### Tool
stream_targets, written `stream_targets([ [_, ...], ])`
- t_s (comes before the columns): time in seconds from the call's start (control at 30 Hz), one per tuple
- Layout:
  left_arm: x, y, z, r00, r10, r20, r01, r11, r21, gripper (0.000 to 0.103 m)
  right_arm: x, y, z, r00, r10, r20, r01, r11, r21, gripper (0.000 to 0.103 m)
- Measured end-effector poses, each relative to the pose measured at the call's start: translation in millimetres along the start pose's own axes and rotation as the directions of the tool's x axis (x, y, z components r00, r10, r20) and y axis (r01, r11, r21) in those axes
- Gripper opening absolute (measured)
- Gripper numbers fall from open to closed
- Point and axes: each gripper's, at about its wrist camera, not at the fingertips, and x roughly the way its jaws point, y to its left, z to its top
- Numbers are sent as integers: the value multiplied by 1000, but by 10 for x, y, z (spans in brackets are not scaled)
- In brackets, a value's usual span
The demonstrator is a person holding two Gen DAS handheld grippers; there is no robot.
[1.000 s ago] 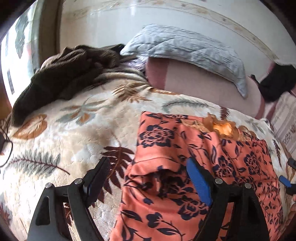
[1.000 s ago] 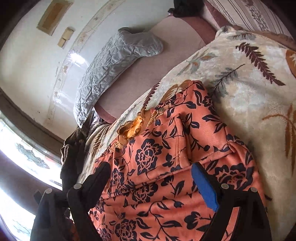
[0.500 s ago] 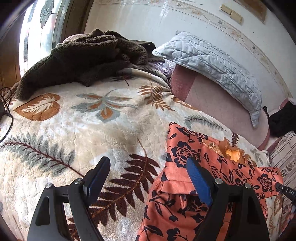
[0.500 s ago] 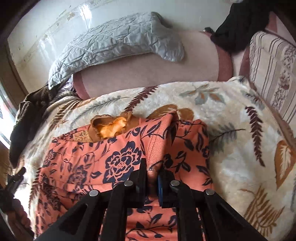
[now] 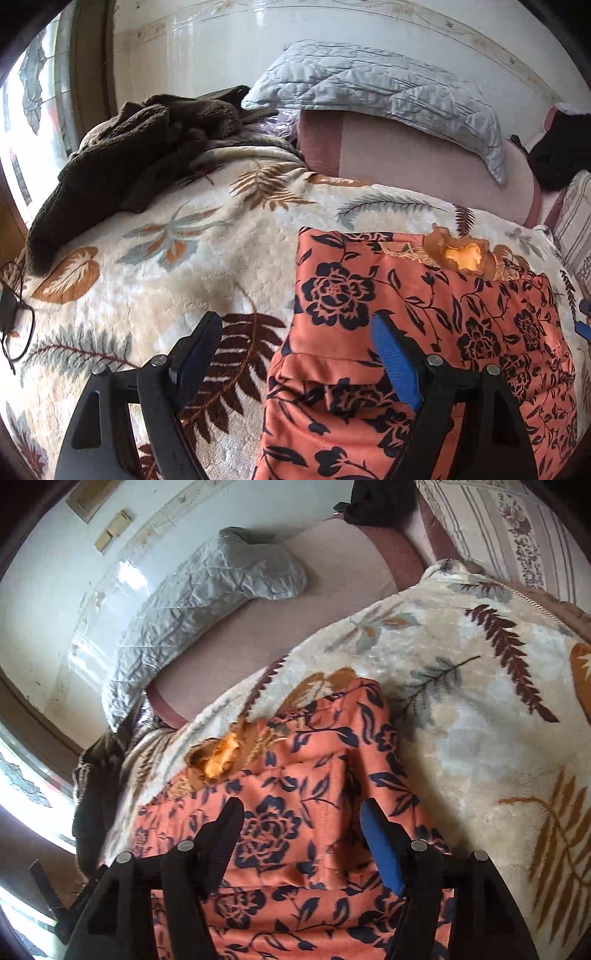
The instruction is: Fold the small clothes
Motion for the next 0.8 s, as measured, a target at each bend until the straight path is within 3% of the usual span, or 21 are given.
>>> stream_targets([
  [0.1, 355, -63, -34, 993, 45, -106, -40, 998, 46, 83, 161, 93, -13, 984, 167, -59, -165, 985, 50, 71],
  [0.13, 549, -76, -80, 978, 79, -191, -66, 995, 73, 83, 266, 69, -47, 976, 202, -83, -197, 978, 74, 81],
  [0.17, 671, -55, -133, 966, 93, -240, -77, 994, 77, 84, 413, 2, -96, 974, 179, -136, -167, 981, 98, 87],
  [0.2, 641, -11, -141, 975, 66, -212, -58, 997, 42, 84, 559, -108, -142, 977, 105, -188, -82, 989, 126, 85],
  [0.23, 576, 15, -128, 979, 62, -193, -57, 998, 27, 84, 593, -196, -160, 979, 106, -176, -78, 984, 159, 77],
  [0.37, 304, 23, -47, 997, 31, -68, -30, 999, 19, 84, 368, -67, -49, 981, 175, -89, -165, 980, 113, 83],
  [0.43, 467, -48, -81, 991, 72, -114, -64, 995, 77, 84, 457, -67, 0, 974, 207, -94, -197, 974, 108, 86],
  [0.47, 642, -59, -139, 979, 96, -181, -78, 992, 101, 84, 578, -120, 4, 979, 166, -121, -154, 983, 103, 87],
  [0.5, 731, -10, -181, 975, 75, -211, -60, 995, 76, 87, 720, -216, -13, 980, 103, -170, -86, 991, 105, 86],
  [0.53, 687, 75, -163, 979, 38, -202, -35, 999, 18, 87, 741, -280, -22, 983, 99, -156, -81, 990, 119, 81],
  [0.63, 411, 318, -108, 986, 20, -165, -32, 997, -69, 86, 420, -101, -6, 987, 134, -88, -126, 988, 88, 83],
  [0.8, -107, 669, -279, 989, 14, -149, -28, 995, -92, 86, -248, 44, -381, 985, 137, -101, -142, 989, -36, 83],
])
